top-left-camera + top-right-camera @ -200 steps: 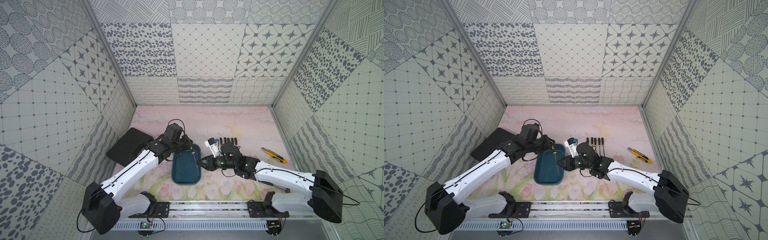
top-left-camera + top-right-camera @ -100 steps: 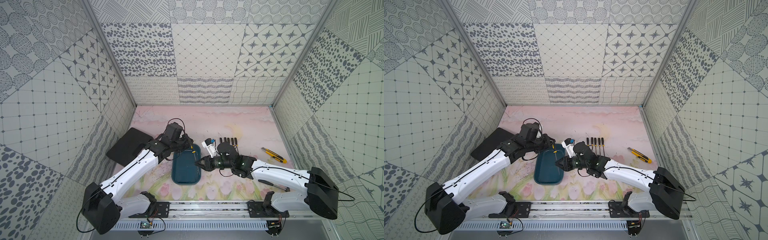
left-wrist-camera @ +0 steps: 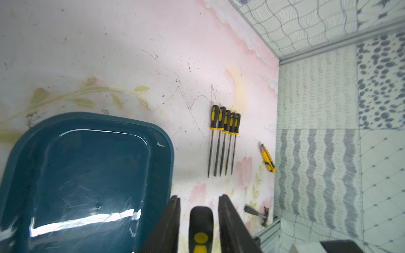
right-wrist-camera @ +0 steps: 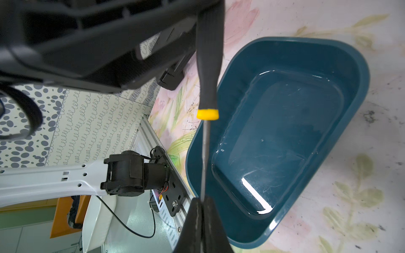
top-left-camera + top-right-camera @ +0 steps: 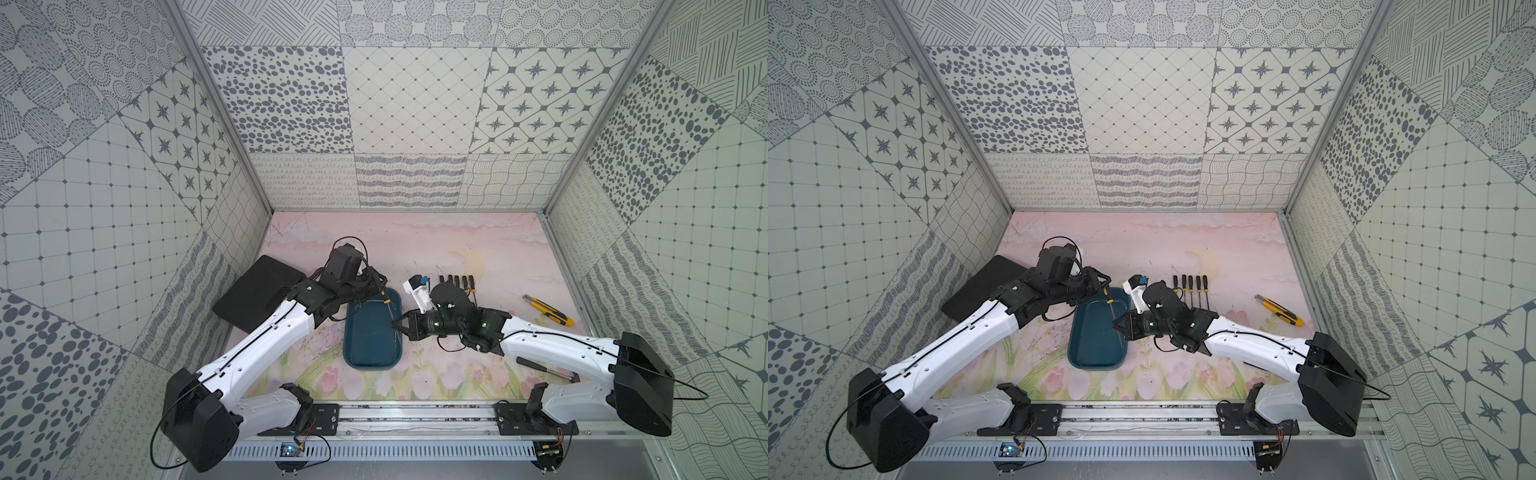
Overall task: Take the file tool out of the storage box
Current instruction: Pick up the file tool from the storage box, then place the file tool at the center of the board.
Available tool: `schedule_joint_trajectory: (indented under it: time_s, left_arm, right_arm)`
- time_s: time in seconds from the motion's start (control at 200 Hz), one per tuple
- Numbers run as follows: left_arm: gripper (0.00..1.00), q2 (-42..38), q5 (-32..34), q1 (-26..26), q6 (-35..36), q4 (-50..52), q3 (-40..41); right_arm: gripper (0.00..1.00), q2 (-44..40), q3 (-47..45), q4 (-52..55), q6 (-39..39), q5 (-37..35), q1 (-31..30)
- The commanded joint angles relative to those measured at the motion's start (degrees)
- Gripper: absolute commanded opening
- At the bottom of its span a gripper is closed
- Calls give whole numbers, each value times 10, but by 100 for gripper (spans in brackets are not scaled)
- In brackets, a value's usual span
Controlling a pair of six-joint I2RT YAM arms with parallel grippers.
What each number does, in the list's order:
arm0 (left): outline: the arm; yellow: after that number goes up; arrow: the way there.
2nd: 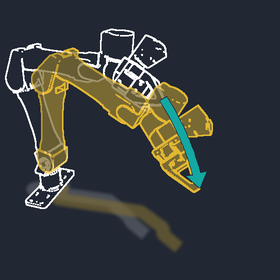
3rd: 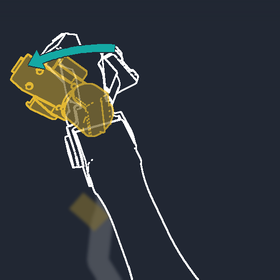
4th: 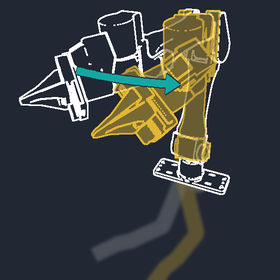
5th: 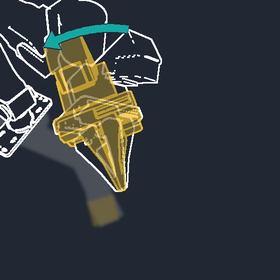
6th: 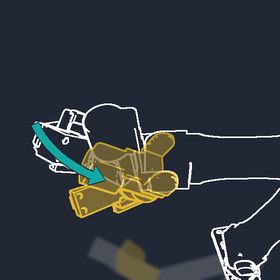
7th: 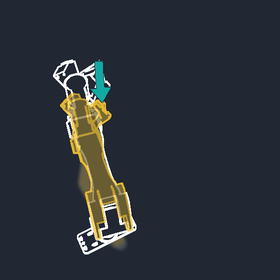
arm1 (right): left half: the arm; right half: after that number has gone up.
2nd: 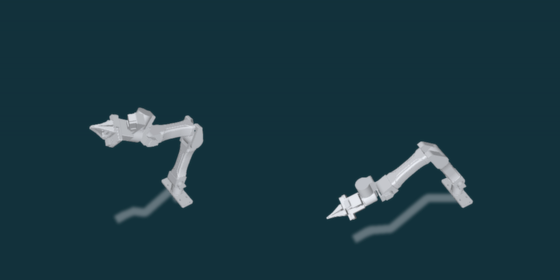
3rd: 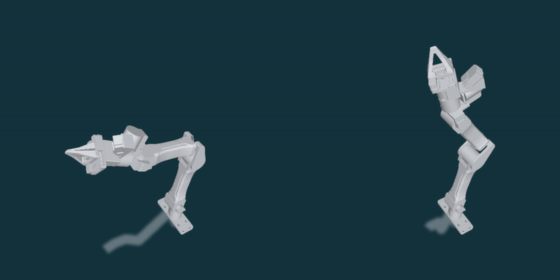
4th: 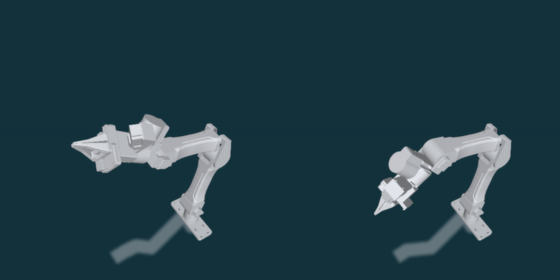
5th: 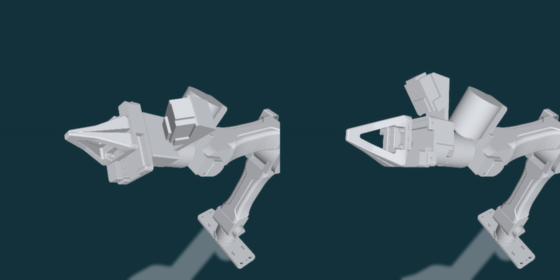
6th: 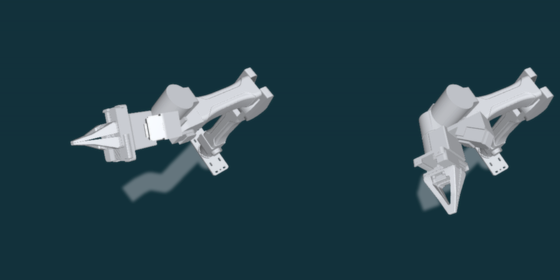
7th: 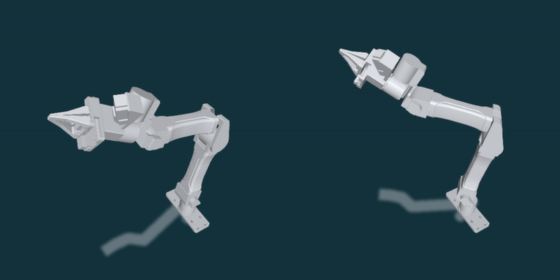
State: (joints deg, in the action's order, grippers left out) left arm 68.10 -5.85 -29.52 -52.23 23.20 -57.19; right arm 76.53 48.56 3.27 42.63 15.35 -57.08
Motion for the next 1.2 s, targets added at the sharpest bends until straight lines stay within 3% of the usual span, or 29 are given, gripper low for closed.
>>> schedule_joint_trajectory:
  time_s: [0.0, 0.125, 0.15, 0.265, 0.395, 0.72, 1.196]
  left_arm:
    - [55, -32, 7, 9, 18, -37, -1]
    - [95, -51, 15, 9, 56, -12, -28]
    - [99, -52, 13, 9, 64, -4, -35]
    - [99, -54, -16, 9, 112, 44, -61]
    - [99, -89, -50, 9, 160, 81, -66]
    - [99, -203, -43, 9, 200, 153, -48]
    - [99, -197, -58, 9, 187, 129, 9]
  right_arm:
    - [0, -13, 42, 42, -14, -86, -17]
    - [0, -6, 87, 142, -11, -215, -40]
    - [0, -2, 93, 156, -8, -235, -41]
    - [0, 16, 111, 208, 2, -314, -43]
    - [0, 48, 132, 257, -3, -356, -35]
    - [0, 127, 116, 263, -29, -324, 64]
    - [0, 234, 132, 269, -70, -303, 123]
